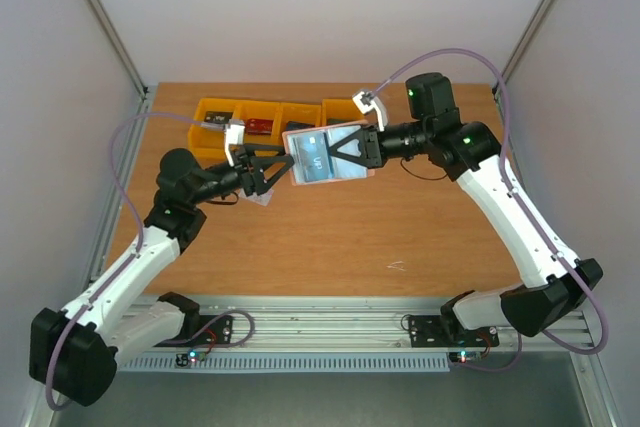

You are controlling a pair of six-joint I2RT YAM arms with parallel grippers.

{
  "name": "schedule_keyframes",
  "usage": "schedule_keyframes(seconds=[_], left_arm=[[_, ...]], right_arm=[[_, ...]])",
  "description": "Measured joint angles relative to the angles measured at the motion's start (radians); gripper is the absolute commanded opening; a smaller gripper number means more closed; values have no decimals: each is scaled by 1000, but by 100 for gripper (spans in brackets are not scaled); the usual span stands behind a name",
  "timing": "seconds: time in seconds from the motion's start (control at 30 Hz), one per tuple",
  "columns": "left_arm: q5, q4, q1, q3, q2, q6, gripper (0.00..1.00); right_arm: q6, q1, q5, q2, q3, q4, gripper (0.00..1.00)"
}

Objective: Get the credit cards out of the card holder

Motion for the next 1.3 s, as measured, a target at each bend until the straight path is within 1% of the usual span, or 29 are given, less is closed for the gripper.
schedule_keyframes(seconds=[0.1, 0.3, 0.4, 0.43, 0.53, 0.6, 0.67, 0.7, 0.73, 0.77, 0.83, 0.87, 0.97, 1.07, 1.1, 1.13, 1.2, 1.3], left_arm=[[14, -9, 29, 1, -19, 9, 78], [68, -45, -12, 16, -21, 61, 79], [77, -53, -12, 16, -23, 72, 70], [80, -55, -12, 16, -24, 76, 63], [83, -59, -15, 19, -27, 93, 39], [82, -58, -22, 21, -27, 96, 28], [84, -56, -28, 23, -29, 102, 14], [85, -58, -28, 23, -31, 100, 6], [88, -57, -28, 23, -33, 108, 1], [95, -54, -28, 23, -37, 116, 0], [101, -50, -35, 23, -48, 122, 0], [100, -52, -36, 22, -51, 120, 0], [86, -53, -29, 13, -57, 114, 0], [32, -77, -16, -6, -73, 115, 0], [11, -90, -12, -9, -79, 120, 0], [-21, -114, -10, -10, -88, 135, 0], [-84, -160, -8, -10, -103, 174, 0], [-154, -224, -7, -9, -111, 247, 0]], right_arm=[[-16, 3, -24, 0, 36, -7, 1], [-24, 35, -30, 5, 50, -8, 1], [-24, 45, -30, 8, 50, -8, 1], [-24, 48, -30, 9, 50, -8, 1], [-25, 55, -31, 13, 50, -8, 1], [-28, 63, -30, 18, 51, -8, 1], [-31, 71, -29, 25, 54, -8, 2], [-31, 72, -29, 29, 54, -7, 3], [-32, 72, -27, 32, 54, -7, 8], [-34, 71, -18, 34, 54, -6, 19], [-31, 71, -11, 36, 54, -7, 37], [-39, 72, -6, 35, 55, -10, 43], [-53, 69, 48, 26, 63, -32, 53], [-57, 35, 134, 2, 64, -67, 55], [-56, 2, 158, -6, 65, -78, 55], [-56, -16, 194, -13, 69, -95, 53], [-57, -34, 263, -18, 95, -135, 47], [-64, -10, 330, -18, 142, -184, 45]])
